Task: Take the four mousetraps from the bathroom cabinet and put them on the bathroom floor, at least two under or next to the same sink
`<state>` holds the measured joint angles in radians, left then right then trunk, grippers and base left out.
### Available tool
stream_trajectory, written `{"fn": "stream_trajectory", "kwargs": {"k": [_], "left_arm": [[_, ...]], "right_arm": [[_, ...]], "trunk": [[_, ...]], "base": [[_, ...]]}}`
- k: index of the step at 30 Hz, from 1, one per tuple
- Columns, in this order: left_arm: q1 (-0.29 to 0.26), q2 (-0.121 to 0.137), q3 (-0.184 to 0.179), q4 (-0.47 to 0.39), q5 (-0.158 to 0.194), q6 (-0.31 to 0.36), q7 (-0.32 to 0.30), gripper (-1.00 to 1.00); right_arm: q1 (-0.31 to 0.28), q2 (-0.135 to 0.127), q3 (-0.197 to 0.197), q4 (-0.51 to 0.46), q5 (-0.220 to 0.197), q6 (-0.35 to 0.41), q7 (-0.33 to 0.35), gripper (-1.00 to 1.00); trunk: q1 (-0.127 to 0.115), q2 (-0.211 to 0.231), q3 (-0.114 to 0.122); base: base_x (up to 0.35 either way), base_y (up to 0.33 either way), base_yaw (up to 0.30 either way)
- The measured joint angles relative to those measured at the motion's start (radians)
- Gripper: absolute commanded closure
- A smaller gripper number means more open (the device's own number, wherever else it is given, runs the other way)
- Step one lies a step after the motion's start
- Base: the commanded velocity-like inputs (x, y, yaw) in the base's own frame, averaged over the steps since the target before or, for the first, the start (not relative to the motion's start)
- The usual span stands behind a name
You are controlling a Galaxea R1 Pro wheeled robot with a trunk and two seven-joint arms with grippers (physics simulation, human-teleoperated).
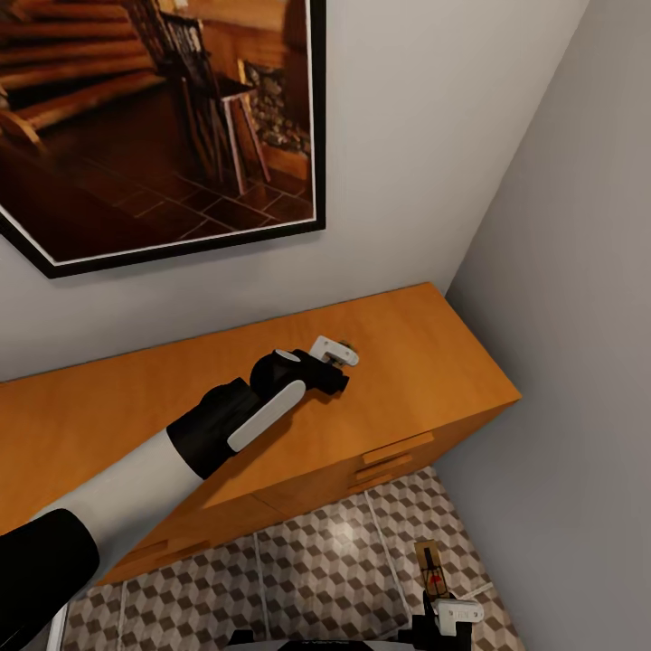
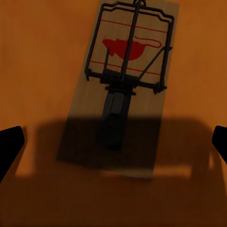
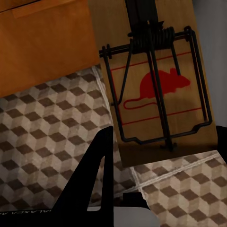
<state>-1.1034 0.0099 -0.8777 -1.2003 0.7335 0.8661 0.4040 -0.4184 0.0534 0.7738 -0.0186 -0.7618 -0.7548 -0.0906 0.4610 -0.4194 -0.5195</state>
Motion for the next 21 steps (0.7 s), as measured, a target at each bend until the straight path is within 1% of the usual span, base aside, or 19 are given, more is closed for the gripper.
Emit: {"fn": "stream_trajectory", "kwargs": {"k": [15,21], "left_arm": [[0.0,0.0,-0.001,0.006,0.0,-0.002,-0.001,-1.0],[0.0,-0.001,-0.001,0.019,0.0,-0.047,-0.001,-1.0]], "right_arm": [[0.0,0.0,0.0,0.0,0.0,0.0,0.0,1.0],[0.0,0.0,0.0,0.0,0.0,0.0,0.0,1.0]], "trunk": [[0.0,0.0,0.0],[0.0,0.0,0.0]], "base": [[0.0,0.0,0.0],[0.0,0.0,0.0]]}}
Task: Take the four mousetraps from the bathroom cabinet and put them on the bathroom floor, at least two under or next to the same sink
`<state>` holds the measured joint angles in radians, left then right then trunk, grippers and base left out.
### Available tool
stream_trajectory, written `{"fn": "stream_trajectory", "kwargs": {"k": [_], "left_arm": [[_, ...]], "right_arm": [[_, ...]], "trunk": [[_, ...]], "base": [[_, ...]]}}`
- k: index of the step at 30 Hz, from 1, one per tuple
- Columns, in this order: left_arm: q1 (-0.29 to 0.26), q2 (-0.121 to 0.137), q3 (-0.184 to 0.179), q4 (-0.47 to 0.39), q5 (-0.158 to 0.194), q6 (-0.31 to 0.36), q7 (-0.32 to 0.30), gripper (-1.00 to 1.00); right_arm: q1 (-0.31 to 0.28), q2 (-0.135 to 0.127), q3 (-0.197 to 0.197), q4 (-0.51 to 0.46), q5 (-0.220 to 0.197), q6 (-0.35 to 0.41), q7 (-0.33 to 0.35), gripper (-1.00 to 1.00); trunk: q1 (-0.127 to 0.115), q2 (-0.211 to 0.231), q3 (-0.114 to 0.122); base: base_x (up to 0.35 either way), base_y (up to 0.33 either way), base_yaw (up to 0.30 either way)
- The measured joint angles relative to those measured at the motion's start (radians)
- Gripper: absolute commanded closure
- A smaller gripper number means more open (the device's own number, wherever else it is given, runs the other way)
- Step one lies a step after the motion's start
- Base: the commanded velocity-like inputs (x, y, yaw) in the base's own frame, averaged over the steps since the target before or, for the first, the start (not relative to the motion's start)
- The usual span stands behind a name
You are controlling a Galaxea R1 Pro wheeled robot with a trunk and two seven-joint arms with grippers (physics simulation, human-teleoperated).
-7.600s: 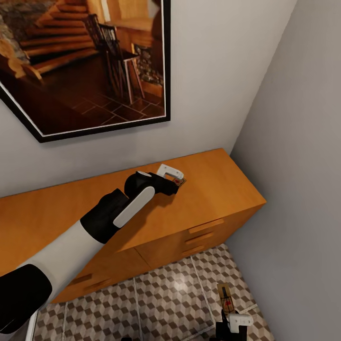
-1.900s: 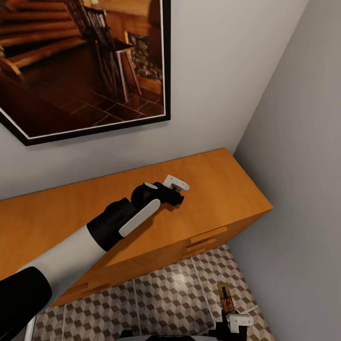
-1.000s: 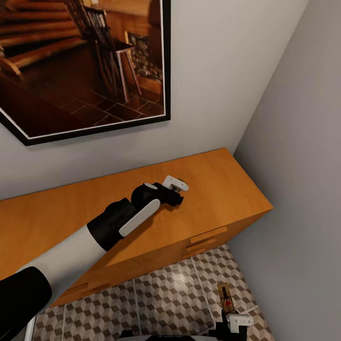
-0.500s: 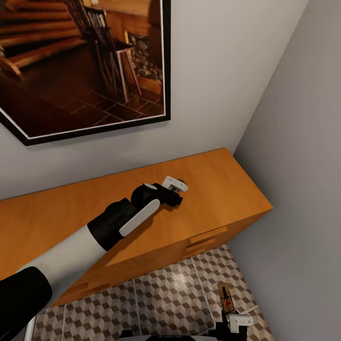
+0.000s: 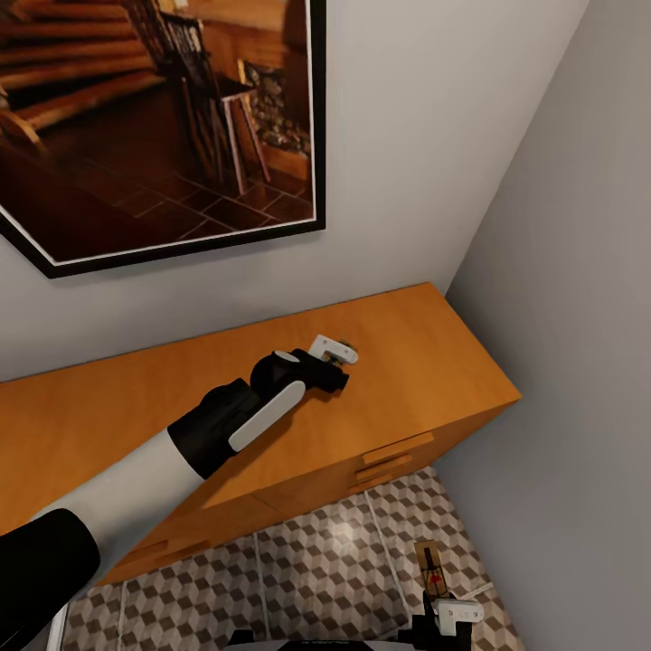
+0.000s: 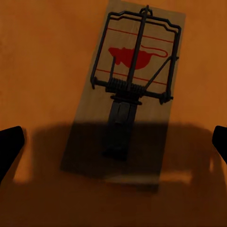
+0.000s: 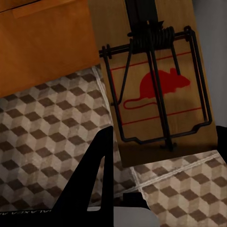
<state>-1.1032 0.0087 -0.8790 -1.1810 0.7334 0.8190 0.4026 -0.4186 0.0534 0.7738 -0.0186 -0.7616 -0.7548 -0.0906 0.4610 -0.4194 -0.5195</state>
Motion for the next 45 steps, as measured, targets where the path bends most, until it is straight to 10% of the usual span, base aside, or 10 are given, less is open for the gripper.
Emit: {"fn": "stream_trajectory", "kwargs": {"k": [21,22,45], "left_arm": [[0.0,-0.002,0.0,0.021,-0.01,-0.022,-0.001,-1.0],[0.0,-0.002,0.0,0.021,-0.01,-0.022,-0.001,1.0],[0.0,-0.001,0.0,0.02,-0.003,-0.025,0.001,1.0]], "right_arm": [[0.0,0.0,0.0,0.0,0.0,0.0,0.0,1.0],[0.0,0.0,0.0,0.0,0.0,0.0,0.0,1.0],[0.0,0.0,0.0,0.0,0.0,0.0,0.0,1.0]], "trunk": [[0.0,0.0,0.0],[0.0,0.0,0.0],[0.0,0.0,0.0]], "base": [[0.0,0.0,0.0],[0.0,0.0,0.0],[0.0,0.0,0.0]]}}
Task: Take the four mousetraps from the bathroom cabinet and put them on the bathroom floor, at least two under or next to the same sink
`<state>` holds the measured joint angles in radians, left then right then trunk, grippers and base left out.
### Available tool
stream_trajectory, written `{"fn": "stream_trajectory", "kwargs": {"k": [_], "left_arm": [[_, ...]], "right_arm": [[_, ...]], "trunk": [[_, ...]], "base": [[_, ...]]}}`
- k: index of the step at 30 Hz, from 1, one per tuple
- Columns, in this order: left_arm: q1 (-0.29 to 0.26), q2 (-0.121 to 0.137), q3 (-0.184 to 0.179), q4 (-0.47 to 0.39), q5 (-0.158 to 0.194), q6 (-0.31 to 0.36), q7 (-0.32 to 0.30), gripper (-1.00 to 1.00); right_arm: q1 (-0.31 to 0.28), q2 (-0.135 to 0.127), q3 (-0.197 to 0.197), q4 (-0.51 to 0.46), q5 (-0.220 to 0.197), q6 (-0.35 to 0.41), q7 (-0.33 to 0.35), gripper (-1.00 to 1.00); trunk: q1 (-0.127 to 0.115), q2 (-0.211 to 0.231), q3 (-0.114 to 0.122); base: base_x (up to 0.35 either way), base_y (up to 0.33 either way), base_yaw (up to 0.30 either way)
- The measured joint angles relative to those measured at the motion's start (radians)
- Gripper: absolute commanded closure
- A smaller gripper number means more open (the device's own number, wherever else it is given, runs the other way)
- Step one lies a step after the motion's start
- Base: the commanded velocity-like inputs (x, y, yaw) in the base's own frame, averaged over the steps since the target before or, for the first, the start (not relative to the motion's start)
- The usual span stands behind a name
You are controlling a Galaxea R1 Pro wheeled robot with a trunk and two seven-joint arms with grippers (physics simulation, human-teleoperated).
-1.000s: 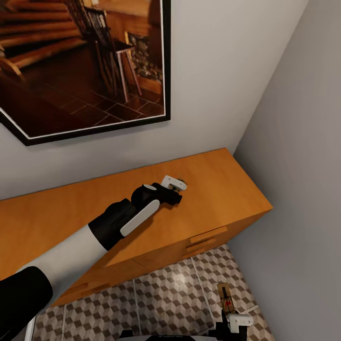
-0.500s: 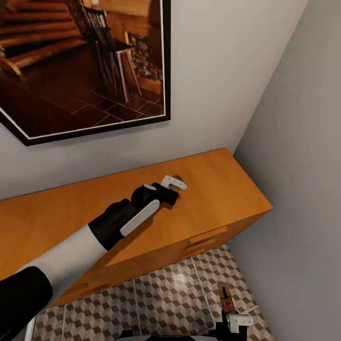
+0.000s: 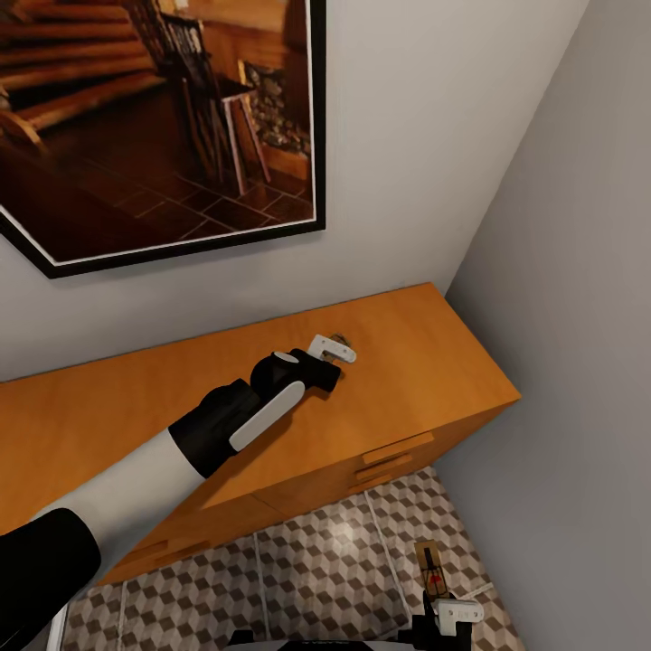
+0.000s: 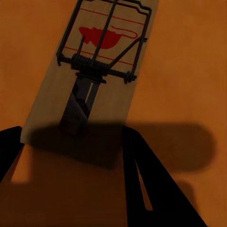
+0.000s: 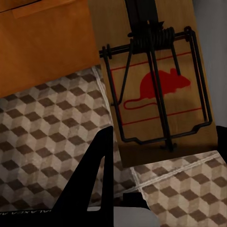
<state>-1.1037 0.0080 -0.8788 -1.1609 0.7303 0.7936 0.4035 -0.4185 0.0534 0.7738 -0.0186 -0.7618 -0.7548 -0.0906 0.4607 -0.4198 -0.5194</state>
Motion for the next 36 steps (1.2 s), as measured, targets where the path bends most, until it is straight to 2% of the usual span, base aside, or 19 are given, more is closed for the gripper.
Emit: {"fn": "stream_trajectory", "kwargs": {"k": [19,36], "left_arm": [[0.001,0.0,0.004,-0.013,0.007,0.0,-0.002,1.0],[0.0,-0.001,0.013,-0.106,0.007,0.007,0.0,1.0]], "right_arm": [[0.0,0.0,0.0,0.0,0.0,0.0,0.0,1.0],[0.0,0.0,0.0,0.0,0.0,0.0,-0.001,1.0]], "trunk": [[0.0,0.0,0.0],[0.0,0.0,0.0]], "base": [[0.0,0.0,0.0],[0.0,0.0,0.0]]}}
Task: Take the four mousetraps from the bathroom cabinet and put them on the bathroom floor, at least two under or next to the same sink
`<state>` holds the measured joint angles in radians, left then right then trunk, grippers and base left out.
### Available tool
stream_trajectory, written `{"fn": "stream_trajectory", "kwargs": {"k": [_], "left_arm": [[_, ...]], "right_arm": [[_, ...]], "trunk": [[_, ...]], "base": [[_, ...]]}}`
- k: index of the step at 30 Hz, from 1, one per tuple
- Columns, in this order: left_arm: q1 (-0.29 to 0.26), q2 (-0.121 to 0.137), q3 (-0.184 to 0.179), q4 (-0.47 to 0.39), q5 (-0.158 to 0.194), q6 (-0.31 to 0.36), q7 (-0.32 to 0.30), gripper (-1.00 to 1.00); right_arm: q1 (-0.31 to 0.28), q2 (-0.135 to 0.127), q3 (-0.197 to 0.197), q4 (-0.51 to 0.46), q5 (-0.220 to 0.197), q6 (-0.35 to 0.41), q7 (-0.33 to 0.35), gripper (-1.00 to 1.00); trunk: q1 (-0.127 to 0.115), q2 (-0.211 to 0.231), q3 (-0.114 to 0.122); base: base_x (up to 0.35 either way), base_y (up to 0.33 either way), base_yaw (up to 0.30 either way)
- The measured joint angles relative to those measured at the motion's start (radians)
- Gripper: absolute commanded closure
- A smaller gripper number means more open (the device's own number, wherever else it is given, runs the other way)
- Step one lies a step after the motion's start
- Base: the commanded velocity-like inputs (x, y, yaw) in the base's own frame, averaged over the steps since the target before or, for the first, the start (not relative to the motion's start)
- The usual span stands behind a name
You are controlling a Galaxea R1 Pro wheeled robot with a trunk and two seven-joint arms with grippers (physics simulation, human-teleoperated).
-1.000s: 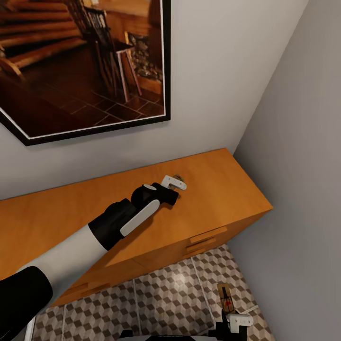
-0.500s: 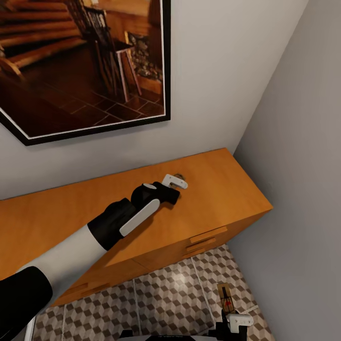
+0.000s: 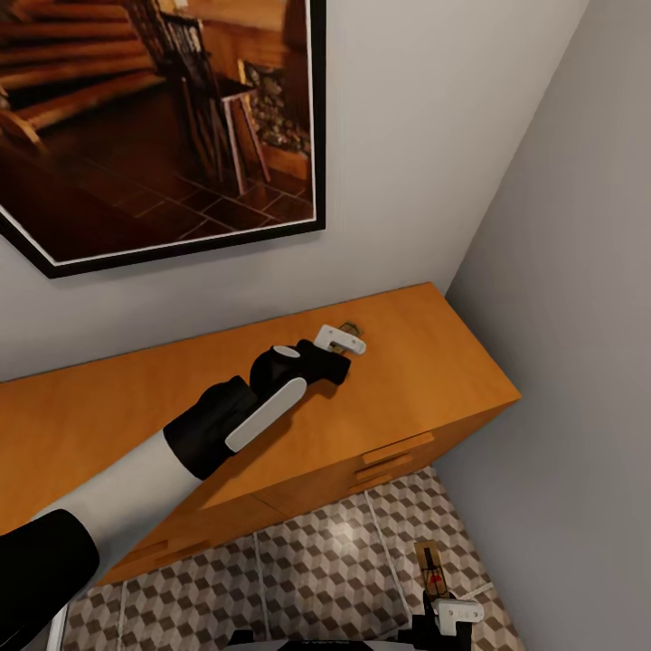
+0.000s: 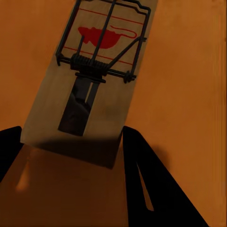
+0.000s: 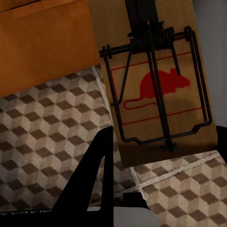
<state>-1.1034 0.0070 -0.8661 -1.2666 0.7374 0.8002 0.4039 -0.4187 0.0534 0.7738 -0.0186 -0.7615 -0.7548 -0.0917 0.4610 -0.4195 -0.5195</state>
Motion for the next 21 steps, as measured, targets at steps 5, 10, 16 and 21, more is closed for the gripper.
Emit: {"fn": "stream_trajectory", "kwargs": {"k": [5,10,16,21], "left_arm": [[0.0,0.001,-0.001,-0.017,-0.001,0.0,0.0,1.0],[0.0,0.003,-0.003,-0.018,-0.003,0.0,0.0,1.0],[0.0,0.004,-0.004,-0.02,-0.003,0.0,0.001,1.0],[0.0,0.004,-0.004,-0.017,-0.003,0.0,0.001,1.0]], "right_arm": [[0.0,0.0,0.0,0.0,0.0,0.0,0.0,1.0],[0.0,0.0,0.0,0.0,0.0,0.0,0.0,1.0],[0.0,0.0,0.0,0.0,0.0,0.0,0.0,1.0],[0.0,0.0,0.0,0.0,0.0,0.0,0.0,1.0]], "trunk": [[0.0,0.0,0.0],[0.0,0.0,0.0],[0.001,0.0,0.0],[0.001,0.0,0.0]], "base": [[0.0,0.0,0.0],[-0.027,-0.003,0.0],[-0.249,-0.058,0.0],[-0.32,-0.071,0.0]]}}
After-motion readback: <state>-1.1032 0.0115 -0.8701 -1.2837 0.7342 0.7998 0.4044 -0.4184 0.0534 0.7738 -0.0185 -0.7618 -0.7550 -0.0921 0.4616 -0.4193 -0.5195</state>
